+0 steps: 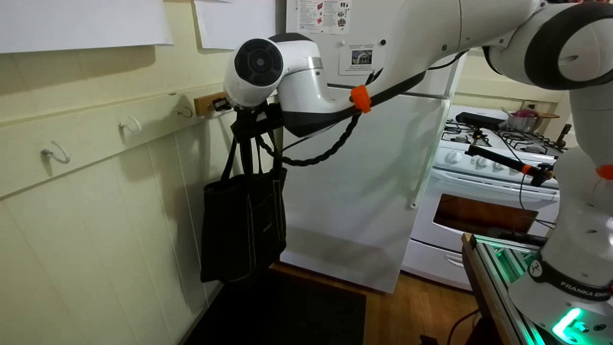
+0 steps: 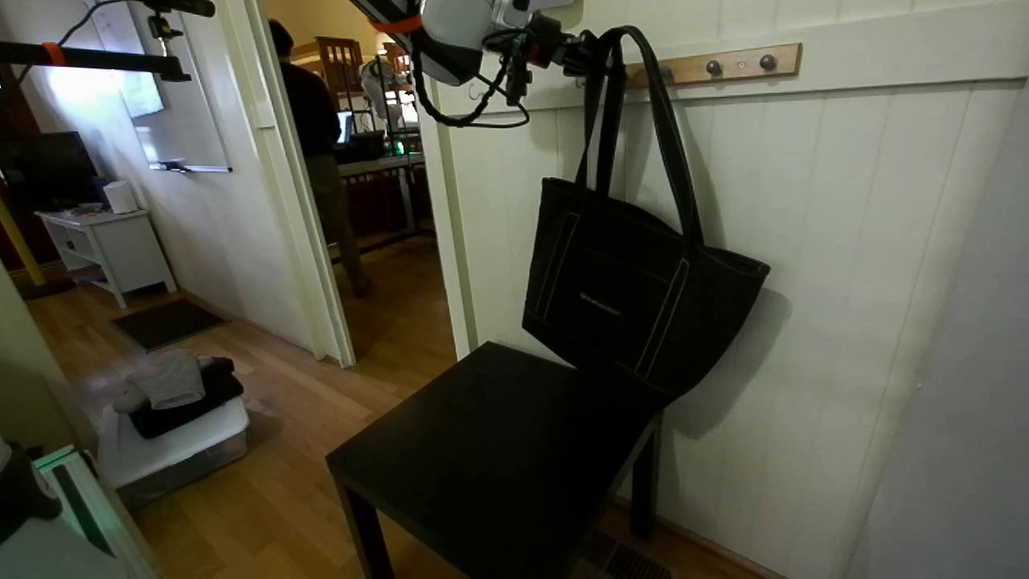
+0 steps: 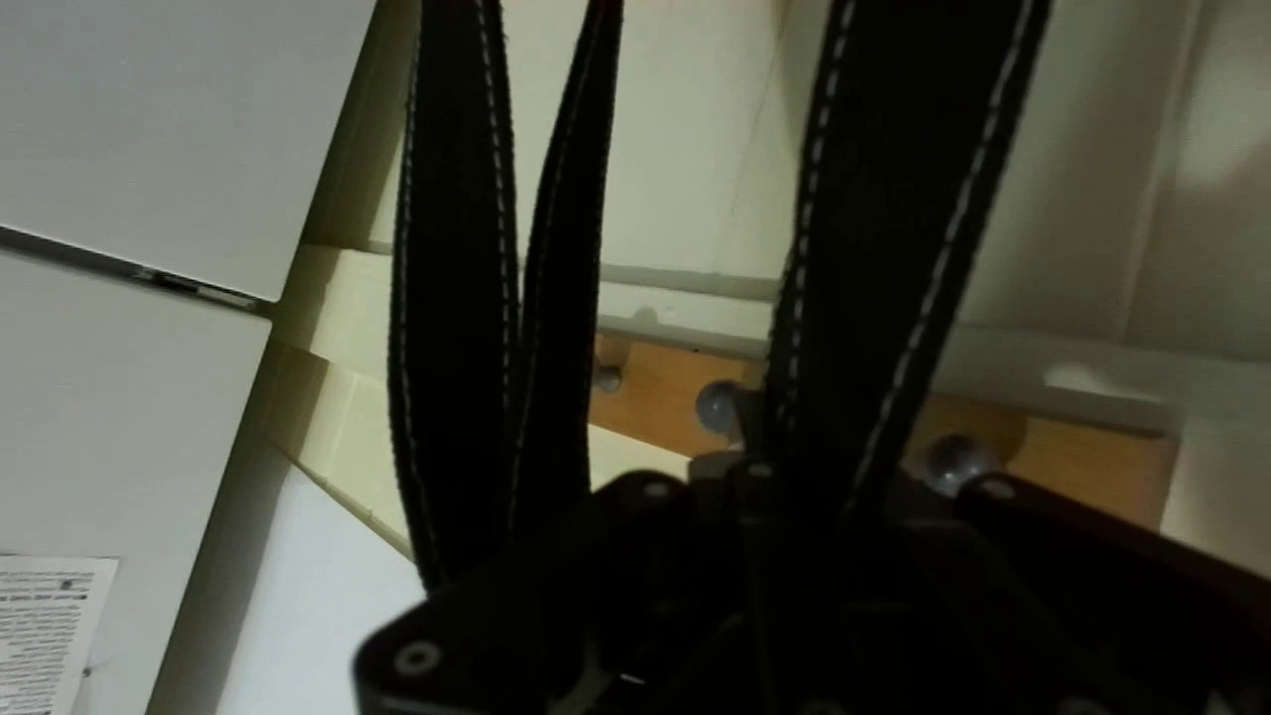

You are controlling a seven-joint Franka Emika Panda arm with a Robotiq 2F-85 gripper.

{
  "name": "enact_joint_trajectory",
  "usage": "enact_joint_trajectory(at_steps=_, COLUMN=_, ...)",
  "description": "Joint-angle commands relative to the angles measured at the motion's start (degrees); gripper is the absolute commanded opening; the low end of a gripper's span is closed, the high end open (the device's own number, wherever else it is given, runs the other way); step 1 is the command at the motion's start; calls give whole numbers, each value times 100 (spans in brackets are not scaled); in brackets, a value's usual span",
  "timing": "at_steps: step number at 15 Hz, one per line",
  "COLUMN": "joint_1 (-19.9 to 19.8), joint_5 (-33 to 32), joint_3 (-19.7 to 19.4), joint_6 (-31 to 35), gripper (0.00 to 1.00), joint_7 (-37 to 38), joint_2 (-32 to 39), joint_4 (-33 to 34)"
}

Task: Move the bag to the second hook from the initial one

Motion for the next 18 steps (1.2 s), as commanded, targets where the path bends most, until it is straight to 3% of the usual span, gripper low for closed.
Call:
enact_joint_trajectory(at_steps=1, joint_1=-389, joint_5=15, joint_3=262, joint_6=620, gripper=2, joint_7=-642, joint_2=-367, joint_4=-335)
enact_joint_trajectory(at_steps=7, joint_1=-830, joint_5=624, joint_3=443, joint_6=1500, gripper=2, joint_7=-2026, joint_2=-332, joint_4=-369)
enact_joint_trajectory(at_steps=18, joint_1=-849, joint_5=2240, joint_3=335, joint_6=1252, gripper=2, joint_7=-3579, joint_2=-217, joint_4=-45)
